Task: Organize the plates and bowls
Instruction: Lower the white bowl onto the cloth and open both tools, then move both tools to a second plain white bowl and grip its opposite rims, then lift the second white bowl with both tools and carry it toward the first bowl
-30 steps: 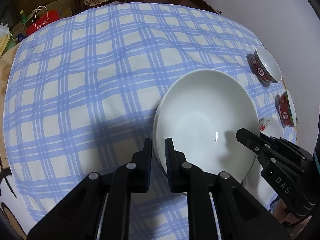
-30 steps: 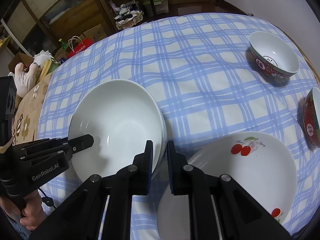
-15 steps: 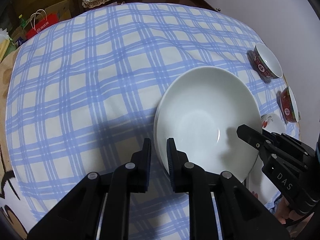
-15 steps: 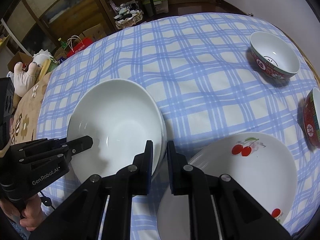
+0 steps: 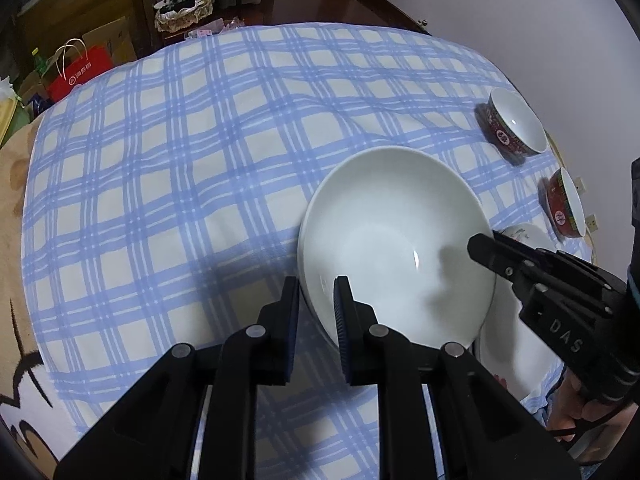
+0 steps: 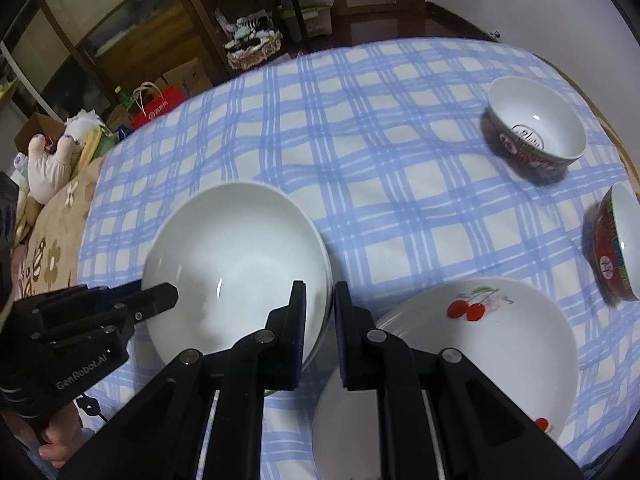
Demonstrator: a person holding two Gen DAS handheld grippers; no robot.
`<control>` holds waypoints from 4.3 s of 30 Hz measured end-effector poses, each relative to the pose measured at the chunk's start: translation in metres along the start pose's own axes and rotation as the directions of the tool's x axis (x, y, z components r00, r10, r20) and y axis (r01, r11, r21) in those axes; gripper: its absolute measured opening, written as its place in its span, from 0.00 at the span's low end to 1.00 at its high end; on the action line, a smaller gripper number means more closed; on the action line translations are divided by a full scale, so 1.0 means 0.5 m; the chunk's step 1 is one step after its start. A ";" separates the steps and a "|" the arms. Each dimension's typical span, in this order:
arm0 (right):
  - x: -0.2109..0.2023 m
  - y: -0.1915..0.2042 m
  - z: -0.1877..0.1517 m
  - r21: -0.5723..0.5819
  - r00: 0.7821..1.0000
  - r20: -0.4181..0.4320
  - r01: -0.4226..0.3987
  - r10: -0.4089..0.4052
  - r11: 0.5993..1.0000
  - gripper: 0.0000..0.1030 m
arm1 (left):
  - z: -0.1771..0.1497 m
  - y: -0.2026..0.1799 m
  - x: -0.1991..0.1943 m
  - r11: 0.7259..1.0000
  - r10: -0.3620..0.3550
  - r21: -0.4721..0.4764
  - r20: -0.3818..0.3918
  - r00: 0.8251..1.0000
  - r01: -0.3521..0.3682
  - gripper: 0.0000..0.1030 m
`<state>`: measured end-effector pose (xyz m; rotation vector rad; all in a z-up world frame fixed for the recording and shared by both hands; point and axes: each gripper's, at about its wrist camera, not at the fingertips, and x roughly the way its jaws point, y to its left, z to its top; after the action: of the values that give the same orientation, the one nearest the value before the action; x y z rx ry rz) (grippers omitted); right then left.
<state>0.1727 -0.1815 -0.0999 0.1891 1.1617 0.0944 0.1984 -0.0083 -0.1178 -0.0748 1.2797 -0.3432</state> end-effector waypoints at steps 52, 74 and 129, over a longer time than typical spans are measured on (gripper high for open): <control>-0.410 -0.438 0.058 0.309 0.890 0.337 0.206 -0.309 0.929 0.95 | 0.128 -0.474 -0.119 0.961 -0.075 0.276 0.263 0.962 -0.001 0.90; -0.299 -0.592 0.044 0.412 0.911 0.231 0.226 -0.341 0.883 0.95 | 0.144 -0.628 0.042 0.947 -0.095 0.318 0.176 0.980 0.034 0.90; -0.082 -0.677 -0.014 0.502 0.997 0.048 0.023 -0.054 0.865 0.09 | 0.136 -0.703 0.257 0.958 -0.057 0.279 -0.028 0.998 0.062 0.11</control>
<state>0.1419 -0.5196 -0.1322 0.6266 1.1104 -0.2544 0.2203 -0.3880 -0.1311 0.1319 1.2384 -0.5753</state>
